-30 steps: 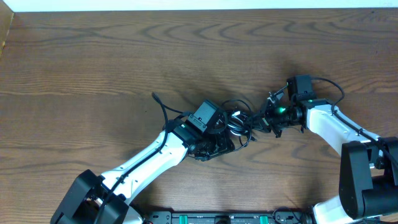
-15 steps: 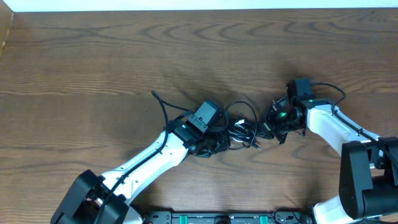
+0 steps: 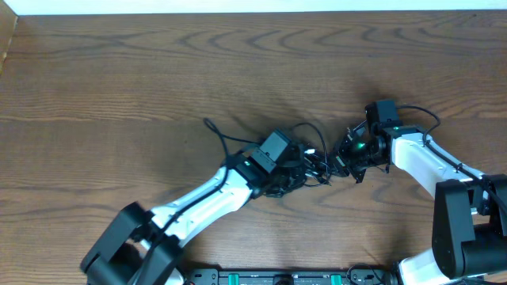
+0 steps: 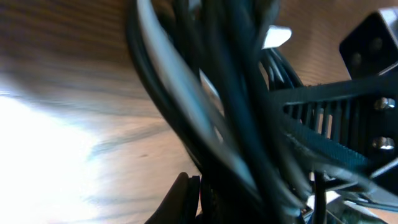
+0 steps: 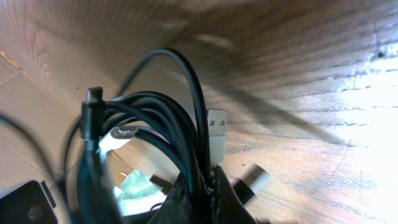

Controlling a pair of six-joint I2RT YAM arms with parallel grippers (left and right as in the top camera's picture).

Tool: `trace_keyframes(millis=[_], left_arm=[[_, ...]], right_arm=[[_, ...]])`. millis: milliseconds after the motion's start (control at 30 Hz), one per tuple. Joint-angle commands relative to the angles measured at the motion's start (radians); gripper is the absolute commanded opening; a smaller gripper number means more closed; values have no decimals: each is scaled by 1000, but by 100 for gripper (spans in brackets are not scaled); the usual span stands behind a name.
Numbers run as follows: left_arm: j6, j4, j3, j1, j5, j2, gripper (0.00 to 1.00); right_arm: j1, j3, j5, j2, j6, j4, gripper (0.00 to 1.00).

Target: Untangle cables

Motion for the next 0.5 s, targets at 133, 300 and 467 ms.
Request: trace_keyframes(millis=[133, 300, 467], left_arm=[[-37, 125, 22, -30, 105, 35, 8], [-35, 143, 22, -30, 114, 35, 8], [74, 95, 22, -29, 104, 35, 8]], right_arm=[[12, 1, -55, -11, 0, -5, 1], [14, 1, -46, -11, -14, -5, 1], [14, 1, 29, -11, -36, -17, 1]])
